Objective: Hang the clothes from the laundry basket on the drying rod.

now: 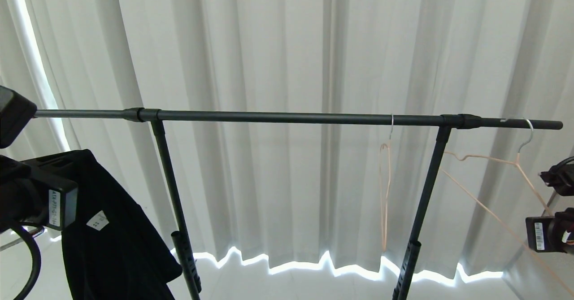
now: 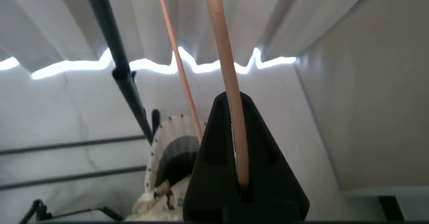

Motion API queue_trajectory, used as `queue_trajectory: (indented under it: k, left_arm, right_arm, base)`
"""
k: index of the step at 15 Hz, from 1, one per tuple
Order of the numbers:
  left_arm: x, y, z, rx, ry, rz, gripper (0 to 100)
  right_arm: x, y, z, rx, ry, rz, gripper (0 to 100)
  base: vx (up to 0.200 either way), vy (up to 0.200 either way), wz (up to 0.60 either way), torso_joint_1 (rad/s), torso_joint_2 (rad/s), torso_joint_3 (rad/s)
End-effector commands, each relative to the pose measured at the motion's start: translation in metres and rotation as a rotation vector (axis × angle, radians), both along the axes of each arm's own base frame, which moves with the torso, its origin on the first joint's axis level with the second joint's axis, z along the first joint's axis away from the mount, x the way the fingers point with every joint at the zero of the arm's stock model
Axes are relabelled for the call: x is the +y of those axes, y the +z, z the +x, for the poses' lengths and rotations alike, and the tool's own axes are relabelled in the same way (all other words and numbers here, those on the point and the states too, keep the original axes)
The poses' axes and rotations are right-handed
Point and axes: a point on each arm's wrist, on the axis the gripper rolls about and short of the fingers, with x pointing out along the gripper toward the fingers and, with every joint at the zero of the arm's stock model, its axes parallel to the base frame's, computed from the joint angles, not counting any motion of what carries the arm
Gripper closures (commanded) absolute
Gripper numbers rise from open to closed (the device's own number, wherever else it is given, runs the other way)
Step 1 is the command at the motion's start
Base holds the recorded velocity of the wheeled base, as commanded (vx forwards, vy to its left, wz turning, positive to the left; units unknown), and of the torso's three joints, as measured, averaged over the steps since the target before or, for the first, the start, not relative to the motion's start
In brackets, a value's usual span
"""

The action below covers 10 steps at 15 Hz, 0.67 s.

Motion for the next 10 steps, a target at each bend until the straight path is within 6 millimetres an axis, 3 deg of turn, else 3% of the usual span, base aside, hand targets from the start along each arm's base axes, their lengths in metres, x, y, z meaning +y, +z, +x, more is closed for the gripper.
queue_trajectory:
  k: [1,9,10]
  left_arm:
    - [0.0,0.0,0.0,-0.007,-0.001,-0.001,100]
    - [0.001,0.004,-0.003,-0.039,-0.001,-0.007,100]
    - [0.002,0.005,-0.005,-0.045,-0.003,-0.008,100]
  right_arm:
    - [0.0,0.013,-0.019,-0.047,0.014,-0.015,100]
    - [0.016,0.025,-0.054,-0.08,0.15,-0.016,100]
    - [0.017,0.027,-0.057,-0.093,0.159,-0.014,100]
  base:
    - [-0.2,0.0,0.0,0.007,0.0,-0.007]
    - [-0.2,0.0,0.0,-0.003,0.0,0.003]
    - [0.0,0.0,0.0,0.0,0.0,0.0]
